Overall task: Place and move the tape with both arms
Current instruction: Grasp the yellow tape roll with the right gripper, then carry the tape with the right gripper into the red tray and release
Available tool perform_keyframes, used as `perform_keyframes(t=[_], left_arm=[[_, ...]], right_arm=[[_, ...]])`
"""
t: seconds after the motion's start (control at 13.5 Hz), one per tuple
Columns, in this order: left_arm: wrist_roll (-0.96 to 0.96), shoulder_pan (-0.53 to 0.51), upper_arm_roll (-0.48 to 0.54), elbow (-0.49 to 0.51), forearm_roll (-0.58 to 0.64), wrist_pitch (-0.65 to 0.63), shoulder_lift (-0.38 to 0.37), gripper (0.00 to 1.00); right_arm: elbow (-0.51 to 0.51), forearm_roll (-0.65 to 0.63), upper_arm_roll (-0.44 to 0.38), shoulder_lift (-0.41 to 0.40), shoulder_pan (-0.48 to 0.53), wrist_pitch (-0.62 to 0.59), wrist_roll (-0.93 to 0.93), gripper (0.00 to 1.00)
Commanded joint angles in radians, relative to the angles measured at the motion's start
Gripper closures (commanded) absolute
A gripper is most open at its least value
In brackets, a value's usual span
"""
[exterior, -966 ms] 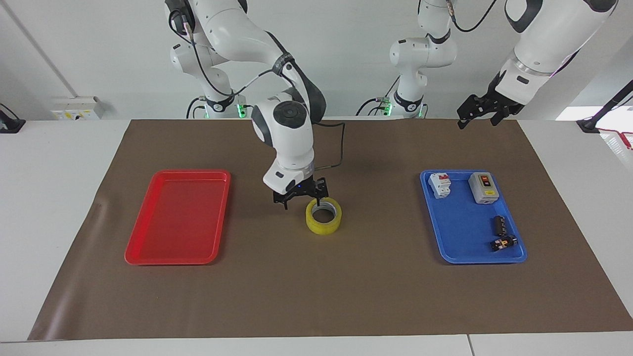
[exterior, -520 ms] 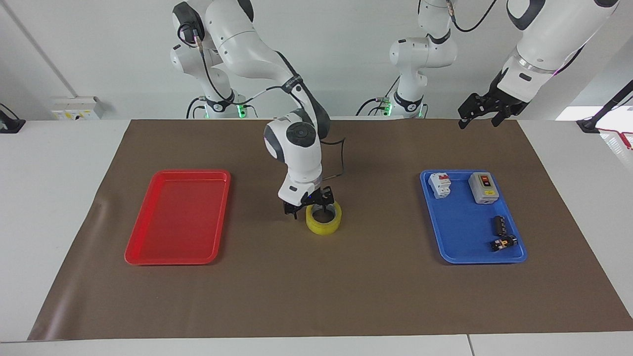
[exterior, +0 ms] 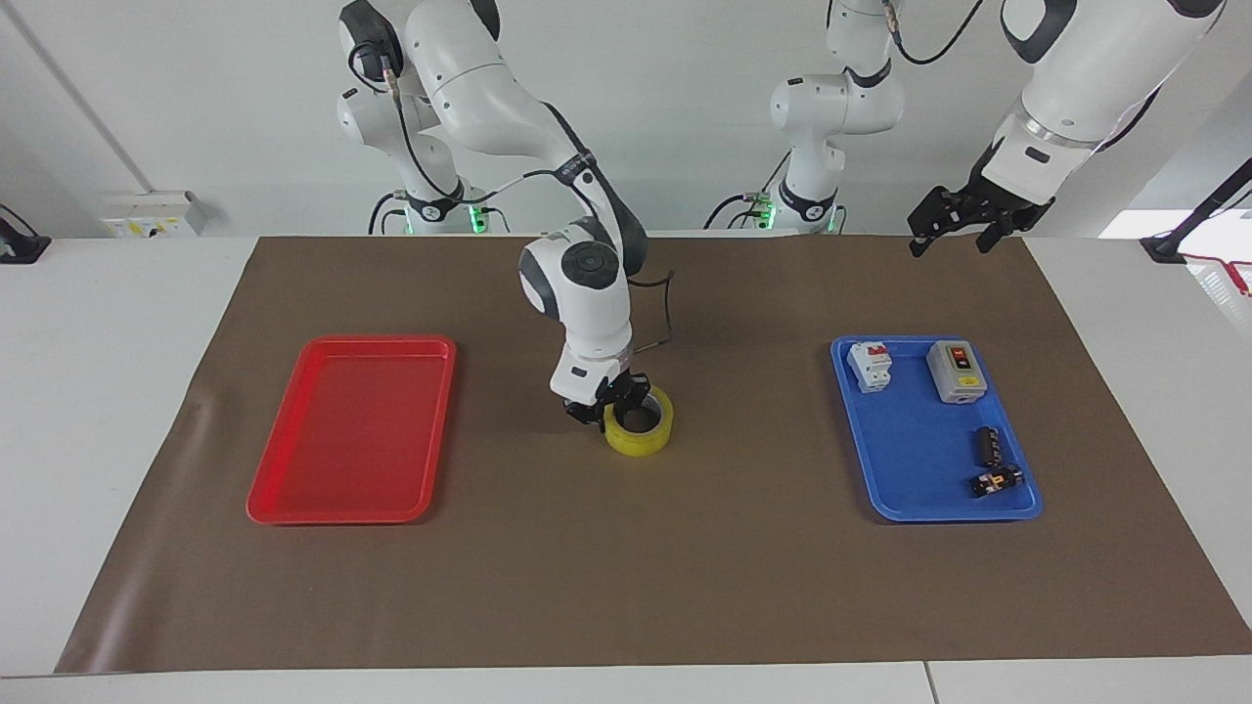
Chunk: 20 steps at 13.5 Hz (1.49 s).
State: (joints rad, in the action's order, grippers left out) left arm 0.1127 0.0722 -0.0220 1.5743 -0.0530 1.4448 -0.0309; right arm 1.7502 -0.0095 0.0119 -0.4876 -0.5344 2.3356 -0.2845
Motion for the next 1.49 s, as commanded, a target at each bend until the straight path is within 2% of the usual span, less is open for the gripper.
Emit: perform_keyframes(t=[0.0, 0.15, 0.22, 0.37, 0.52, 0.67, 0.97, 1.11, 1.41], left_arm=[[-0.024, -0.026, -0.019, -0.002, 0.022, 0.008, 0.000, 0.00], [-0.024, -0.025, -0.018, 0.015, 0.022, 0.006, -0.006, 0.00], [-0.022, -0.023, -0.018, 0.013, 0.022, 0.006, -0.006, 0.00], [-0.016, -0.029, -0.021, 0.019, 0.022, 0.011, -0.012, 0.00], [-0.027, -0.040, -0.022, 0.026, 0.022, 0.015, -0.021, 0.00], [-0.028, -0.045, -0.026, 0.033, 0.022, 0.006, -0.027, 0.00], [-0.031, -0.052, -0.030, 0.036, 0.029, 0.008, -0.027, 0.00], [-0.031, -0.051, -0.029, 0.035, 0.032, 0.005, -0.026, 0.00], [-0.028, -0.049, -0.029, 0.038, 0.047, 0.012, -0.026, 0.00]], right_arm=[[-0.084, -0.010, -0.010, 0.018, 0.020, -0.144, -0.004, 1.00], [-0.168, -0.027, -0.012, 0.023, 0.089, -0.281, 0.007, 1.00], [-0.161, -0.049, -0.009, 0.056, 0.127, -0.320, 0.020, 1.00], [-0.137, -0.063, -0.010, 0.125, 0.195, -0.410, 0.161, 1.00], [-0.054, -0.063, -0.010, 0.208, 0.302, -0.432, 0.333, 1.00], [0.009, -0.063, -0.010, 0.234, 0.403, -0.403, 0.511, 1.00], [0.228, -0.063, -0.009, 0.288, 0.559, -0.149, 0.739, 1.00], [0.291, -0.061, -0.009, 0.299, 0.600, -0.067, 0.819, 1.00], [0.396, -0.060, -0.009, 0.325, 0.642, 0.043, 0.861, 1.00]])
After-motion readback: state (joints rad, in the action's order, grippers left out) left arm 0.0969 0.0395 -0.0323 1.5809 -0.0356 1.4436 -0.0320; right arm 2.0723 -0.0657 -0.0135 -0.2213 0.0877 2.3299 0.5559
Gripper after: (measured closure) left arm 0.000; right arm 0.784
